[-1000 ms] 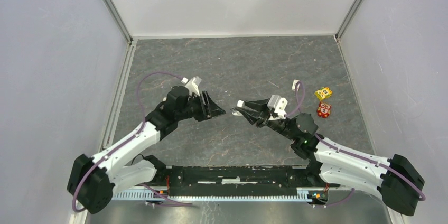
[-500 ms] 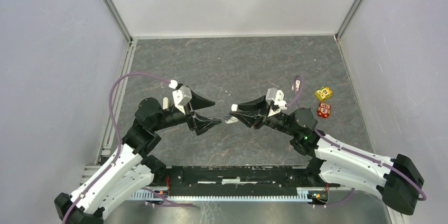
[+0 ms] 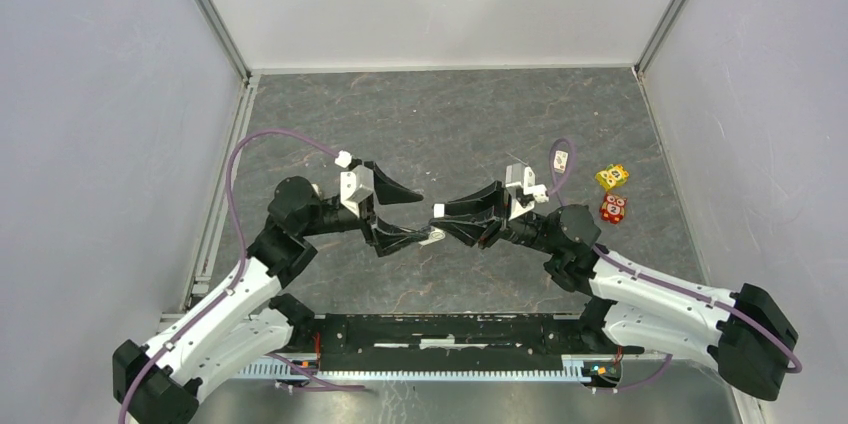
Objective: Load the staples into the stapler
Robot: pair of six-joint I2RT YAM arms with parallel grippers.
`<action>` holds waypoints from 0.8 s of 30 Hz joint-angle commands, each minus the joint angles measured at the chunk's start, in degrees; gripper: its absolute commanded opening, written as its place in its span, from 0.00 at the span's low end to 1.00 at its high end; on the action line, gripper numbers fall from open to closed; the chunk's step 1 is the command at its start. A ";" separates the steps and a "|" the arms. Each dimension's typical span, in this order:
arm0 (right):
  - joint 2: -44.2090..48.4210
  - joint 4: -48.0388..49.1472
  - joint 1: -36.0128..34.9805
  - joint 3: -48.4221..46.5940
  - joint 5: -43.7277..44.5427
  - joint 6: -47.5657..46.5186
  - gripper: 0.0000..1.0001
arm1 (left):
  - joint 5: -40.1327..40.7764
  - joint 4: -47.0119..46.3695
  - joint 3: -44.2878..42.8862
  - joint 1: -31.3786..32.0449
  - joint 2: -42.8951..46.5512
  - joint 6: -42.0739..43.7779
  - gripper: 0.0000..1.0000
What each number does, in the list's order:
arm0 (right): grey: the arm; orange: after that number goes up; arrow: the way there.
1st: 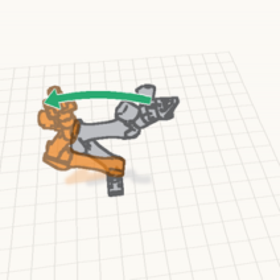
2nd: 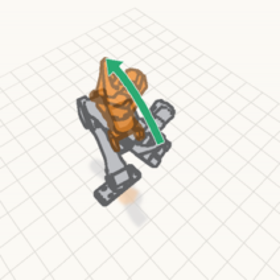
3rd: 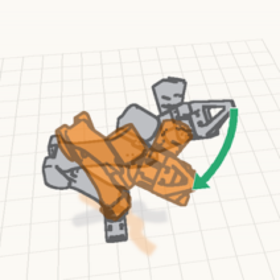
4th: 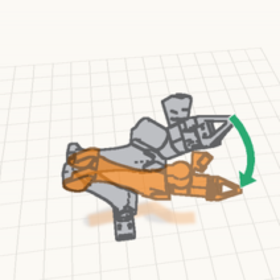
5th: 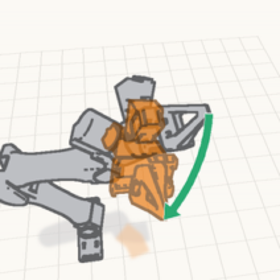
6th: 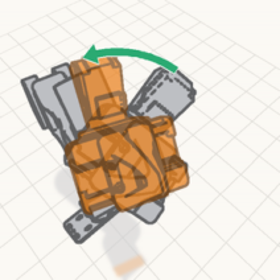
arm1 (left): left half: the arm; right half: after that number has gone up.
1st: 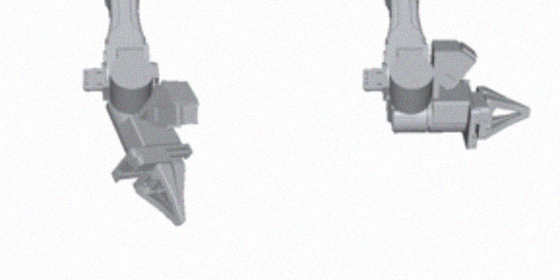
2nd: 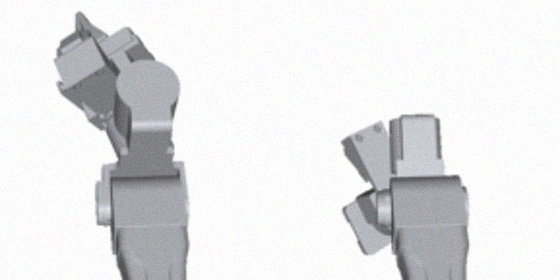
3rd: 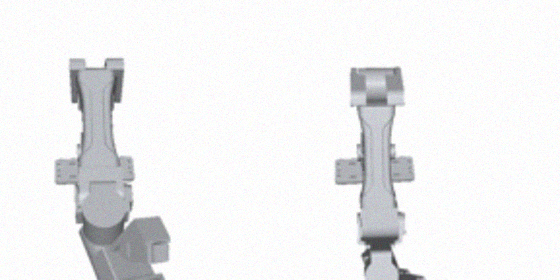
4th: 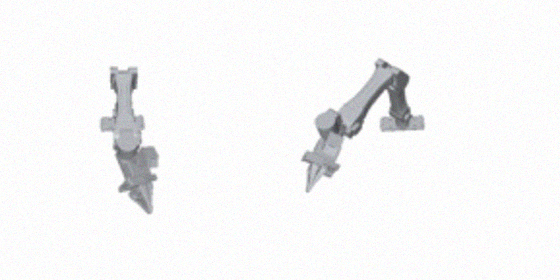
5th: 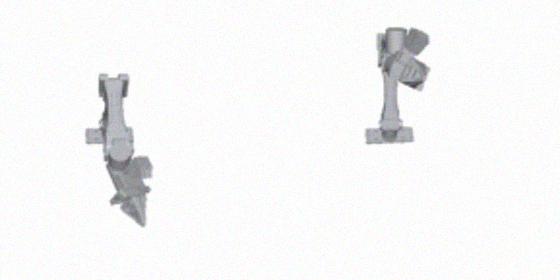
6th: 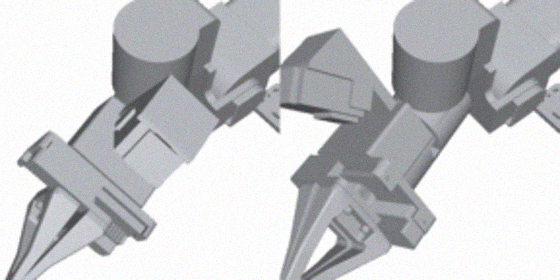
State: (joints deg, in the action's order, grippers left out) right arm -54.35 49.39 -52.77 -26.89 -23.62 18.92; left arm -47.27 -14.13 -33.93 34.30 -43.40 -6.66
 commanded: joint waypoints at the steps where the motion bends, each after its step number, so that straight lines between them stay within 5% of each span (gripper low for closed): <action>1: -0.97 4.51 -0.03 -2.33 -0.84 1.48 0.00 | -3.85 -6.79 0.38 0.70 -2.20 -3.60 0.84; 14: -2.56 5.62 -0.07 -2.31 0.32 1.30 0.00 | -1.59 -5.92 0.87 4.34 -5.97 -2.85 0.72; 24: -2.79 5.23 -0.03 -1.80 0.89 1.27 0.05 | 1.25 -5.02 0.50 4.42 -5.38 -2.75 0.16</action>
State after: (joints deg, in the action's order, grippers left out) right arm -57.21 51.62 -52.73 -26.89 -23.42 19.90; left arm -48.45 -18.13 -33.15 38.41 -49.23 -9.34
